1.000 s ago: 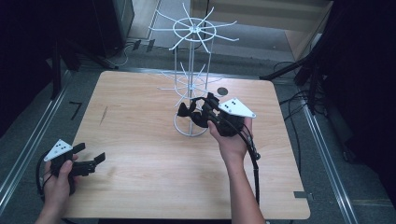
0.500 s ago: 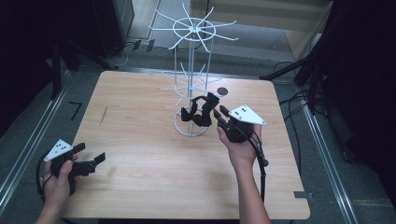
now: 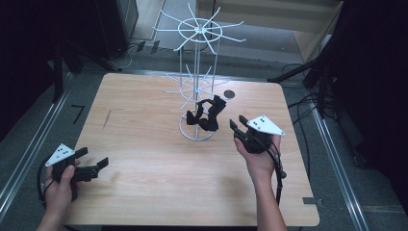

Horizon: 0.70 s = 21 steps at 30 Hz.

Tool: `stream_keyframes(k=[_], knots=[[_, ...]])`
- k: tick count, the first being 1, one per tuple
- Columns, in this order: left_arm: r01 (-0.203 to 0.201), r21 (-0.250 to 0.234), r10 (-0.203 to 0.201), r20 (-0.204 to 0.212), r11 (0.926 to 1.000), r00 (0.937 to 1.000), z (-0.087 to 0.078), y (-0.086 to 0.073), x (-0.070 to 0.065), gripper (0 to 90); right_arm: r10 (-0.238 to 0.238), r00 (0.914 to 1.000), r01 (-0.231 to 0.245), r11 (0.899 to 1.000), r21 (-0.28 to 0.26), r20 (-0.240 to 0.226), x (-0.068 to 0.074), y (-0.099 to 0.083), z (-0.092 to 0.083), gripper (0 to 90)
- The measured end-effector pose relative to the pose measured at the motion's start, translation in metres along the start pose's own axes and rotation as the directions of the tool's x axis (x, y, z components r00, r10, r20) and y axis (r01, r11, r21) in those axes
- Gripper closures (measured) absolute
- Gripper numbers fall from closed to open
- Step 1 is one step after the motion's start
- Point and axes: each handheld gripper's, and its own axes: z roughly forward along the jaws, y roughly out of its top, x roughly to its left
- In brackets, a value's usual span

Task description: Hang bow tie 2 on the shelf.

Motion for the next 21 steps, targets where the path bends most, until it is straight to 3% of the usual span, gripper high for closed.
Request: stream_keyframes(k=[13, 16, 21], knots=[[0.002, -0.001, -0.002, -0.001, 1.0, 1.0, 0.0, 0.0, 0.0, 1.6, 0.056, 0.9984, -0.056, 0.998, 0.014, 0.01, -0.021, -0.019, -0.016, 28.6], [0.003, -0.002, -0.003, -0.001, 1.0, 1.0, 0.0, 0.0, 0.0, 1.6, 0.08, 0.9968, -0.08, 0.997, 0.023, 0.003, -0.027, -0.023, -0.02, 24.3], [0.003, -0.002, -0.003, -0.001, 1.0, 1.0, 0.0, 0.0, 0.0, 1.6, 0.081, 0.9967, -0.081, 0.996, 0.032, 0.007, -0.034, -0.031, -0.028, 18.0]])
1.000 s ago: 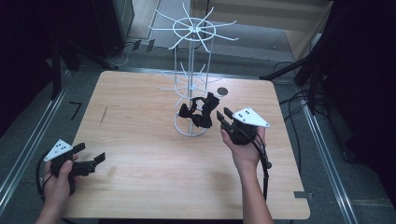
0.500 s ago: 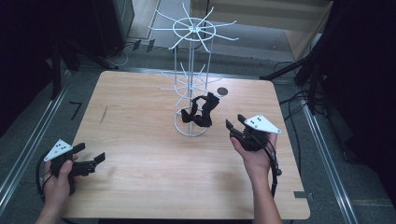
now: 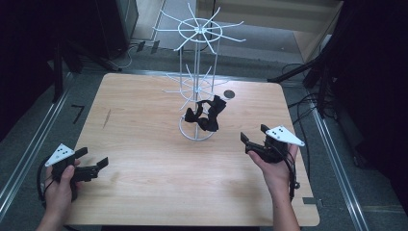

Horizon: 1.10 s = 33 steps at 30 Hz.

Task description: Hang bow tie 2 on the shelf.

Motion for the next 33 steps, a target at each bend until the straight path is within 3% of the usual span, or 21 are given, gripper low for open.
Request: stream_keyframes(k=[9, 14, 33], knots=[[-0.001, 0.001, 0.001, -0.001, 1.0, 1.0, 0.0, 0.0, 0.0, 1.6, 0.054, 0.9981, -0.054, 0.998, 0.013, 0.029, -0.013, -0.017, -0.012, 13.0], [0.001, 0.001, -0.001, 0.0, 1.0, 1.0, 0.0, 0.0, 0.0, 1.6, 0.055, 0.9983, -0.056, 0.998, 0.023, 0.016, -0.02, -0.029, -0.02, 8.9], [0.001, -0.002, -0.001, -0.003, 1.0, 1.0, 0.0, 0.0, 0.0, 1.6, 0.098, 0.9946, -0.1, 0.993, 0.069, 0.036, -0.039, -0.067, -0.043, 9.3]])
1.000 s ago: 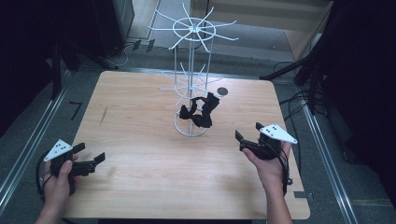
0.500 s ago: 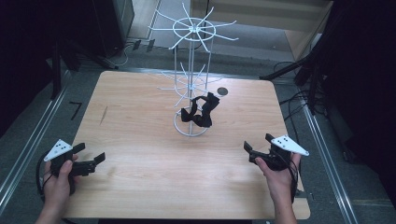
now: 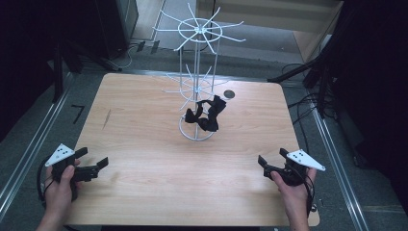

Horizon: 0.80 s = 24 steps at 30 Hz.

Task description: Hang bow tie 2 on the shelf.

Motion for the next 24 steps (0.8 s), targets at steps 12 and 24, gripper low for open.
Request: stream_keyframes(k=[12, 24], knots=[[0.0, -0.001, 0.0, 0.001, 1.0, 1.0, 0.0, 0.0, 0.0, 1.6, 0.005, 0.9995, -0.006, 0.999, 0.039, 0.031, -0.009, -0.018, -0.009, 9.3], [0.0, 0.0, 0.0, 0.001, 1.0, 1.0, 0.0, 0.0, 0.0, 1.6, 0.043, 0.9983, -0.045, 0.998, 0.051, 0.039, -0.021, -0.031, -0.022, 9.5]])
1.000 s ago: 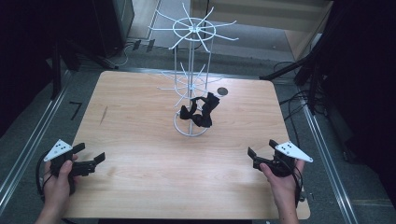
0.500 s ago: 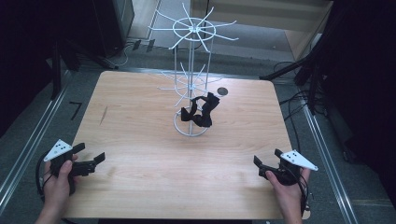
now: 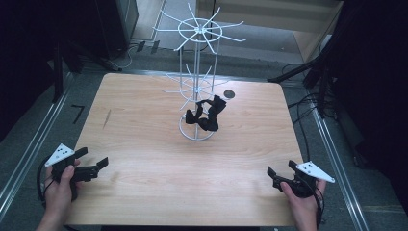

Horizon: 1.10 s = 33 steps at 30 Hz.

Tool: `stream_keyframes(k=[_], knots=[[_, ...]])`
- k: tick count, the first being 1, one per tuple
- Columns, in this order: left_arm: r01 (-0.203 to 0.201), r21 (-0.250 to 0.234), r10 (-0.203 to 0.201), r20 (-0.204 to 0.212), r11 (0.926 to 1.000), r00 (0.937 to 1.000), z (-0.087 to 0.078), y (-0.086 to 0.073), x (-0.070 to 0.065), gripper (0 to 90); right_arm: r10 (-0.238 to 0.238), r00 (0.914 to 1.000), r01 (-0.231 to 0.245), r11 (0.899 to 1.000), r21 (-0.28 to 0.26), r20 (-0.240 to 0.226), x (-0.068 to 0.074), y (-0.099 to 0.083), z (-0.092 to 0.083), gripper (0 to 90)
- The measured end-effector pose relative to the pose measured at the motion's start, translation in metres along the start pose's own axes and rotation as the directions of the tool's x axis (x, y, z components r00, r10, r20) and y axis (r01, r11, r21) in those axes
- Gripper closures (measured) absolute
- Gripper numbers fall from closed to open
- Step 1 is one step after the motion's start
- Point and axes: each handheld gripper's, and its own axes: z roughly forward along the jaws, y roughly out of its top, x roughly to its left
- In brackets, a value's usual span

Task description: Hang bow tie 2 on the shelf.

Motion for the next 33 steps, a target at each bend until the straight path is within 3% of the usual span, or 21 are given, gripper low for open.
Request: stream_keyframes(k=[17, 33], knots=[[-0.002, 0.0, 0.002, -0.002, 1.0, 1.0, 0.0, 0.0, 0.0, 1.6, 0.012, 0.9995, -0.012, 1.0, 0.017, 0.029, -0.017, -0.019, -0.021, 11.1], [-0.007, 0.004, 0.007, -0.004, 1.0, 1.0, 0.001, 0.0, -0.001, 1.6, 0.068, 0.9961, -0.068, 0.998, -0.004, 0.057, -0.034, -0.032, -0.041, 13.8]])
